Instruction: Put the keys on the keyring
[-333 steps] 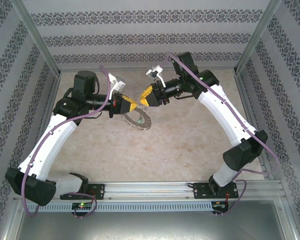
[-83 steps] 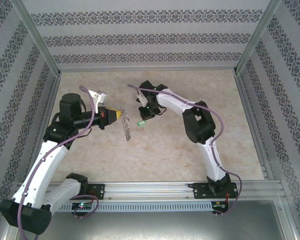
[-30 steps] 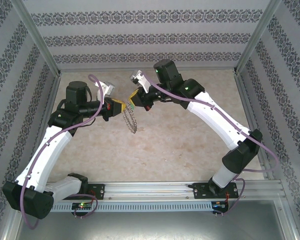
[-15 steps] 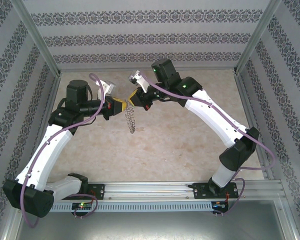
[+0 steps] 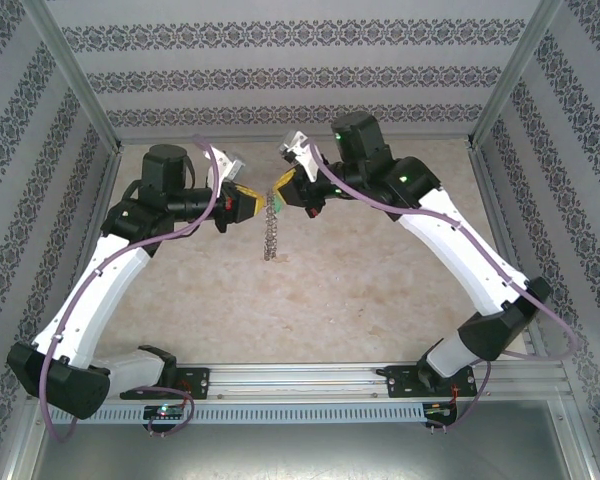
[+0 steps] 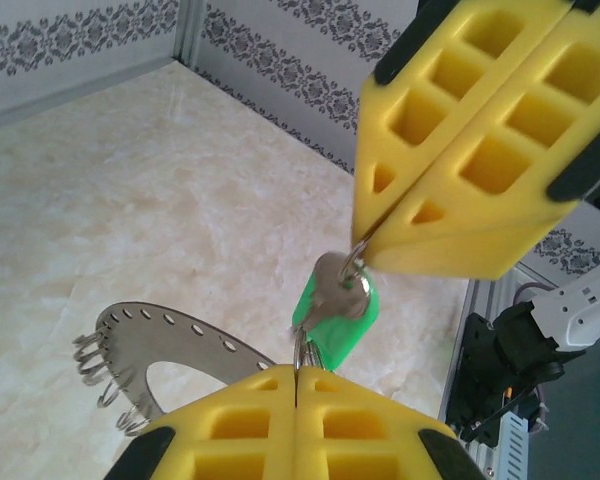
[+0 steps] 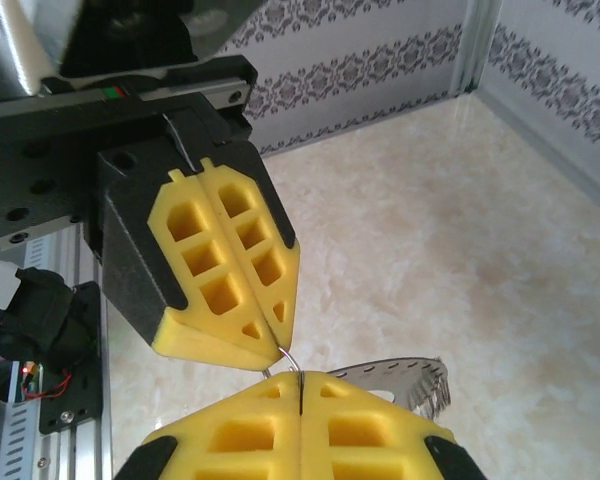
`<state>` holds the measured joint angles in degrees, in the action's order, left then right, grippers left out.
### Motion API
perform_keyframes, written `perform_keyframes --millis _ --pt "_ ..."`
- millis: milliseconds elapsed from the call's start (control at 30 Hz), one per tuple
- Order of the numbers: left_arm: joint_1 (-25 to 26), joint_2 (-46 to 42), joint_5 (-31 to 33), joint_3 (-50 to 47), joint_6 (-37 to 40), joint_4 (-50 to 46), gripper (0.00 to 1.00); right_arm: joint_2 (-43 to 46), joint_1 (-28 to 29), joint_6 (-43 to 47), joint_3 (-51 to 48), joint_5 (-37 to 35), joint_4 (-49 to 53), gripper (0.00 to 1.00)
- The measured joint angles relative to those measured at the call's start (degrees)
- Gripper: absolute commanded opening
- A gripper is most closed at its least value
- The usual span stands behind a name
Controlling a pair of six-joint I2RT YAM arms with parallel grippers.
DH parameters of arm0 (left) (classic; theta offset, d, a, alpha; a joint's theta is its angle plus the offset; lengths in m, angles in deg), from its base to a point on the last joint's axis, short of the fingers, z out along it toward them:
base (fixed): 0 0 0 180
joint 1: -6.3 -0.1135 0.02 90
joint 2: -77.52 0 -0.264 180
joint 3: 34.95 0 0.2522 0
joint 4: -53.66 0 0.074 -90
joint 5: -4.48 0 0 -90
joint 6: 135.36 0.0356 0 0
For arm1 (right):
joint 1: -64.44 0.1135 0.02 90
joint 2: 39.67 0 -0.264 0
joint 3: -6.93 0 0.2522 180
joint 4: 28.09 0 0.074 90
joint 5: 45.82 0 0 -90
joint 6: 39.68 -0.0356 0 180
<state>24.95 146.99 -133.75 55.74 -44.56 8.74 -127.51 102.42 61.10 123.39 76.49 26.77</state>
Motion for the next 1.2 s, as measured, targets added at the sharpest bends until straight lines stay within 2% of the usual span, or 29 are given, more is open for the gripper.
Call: perform_keyframes --millis 467,1200 --pt "2.1 2.1 0.7 6.8 1.4 -2.9 0.00 1.2 0.5 0.2 0.3 -0.5 1.8 0.00" --pt "3.1 2.6 2.0 8.8 3.0 -5.6 0.00 1.2 1.5 -0.1 0.7 -3.7 1.9 0.00"
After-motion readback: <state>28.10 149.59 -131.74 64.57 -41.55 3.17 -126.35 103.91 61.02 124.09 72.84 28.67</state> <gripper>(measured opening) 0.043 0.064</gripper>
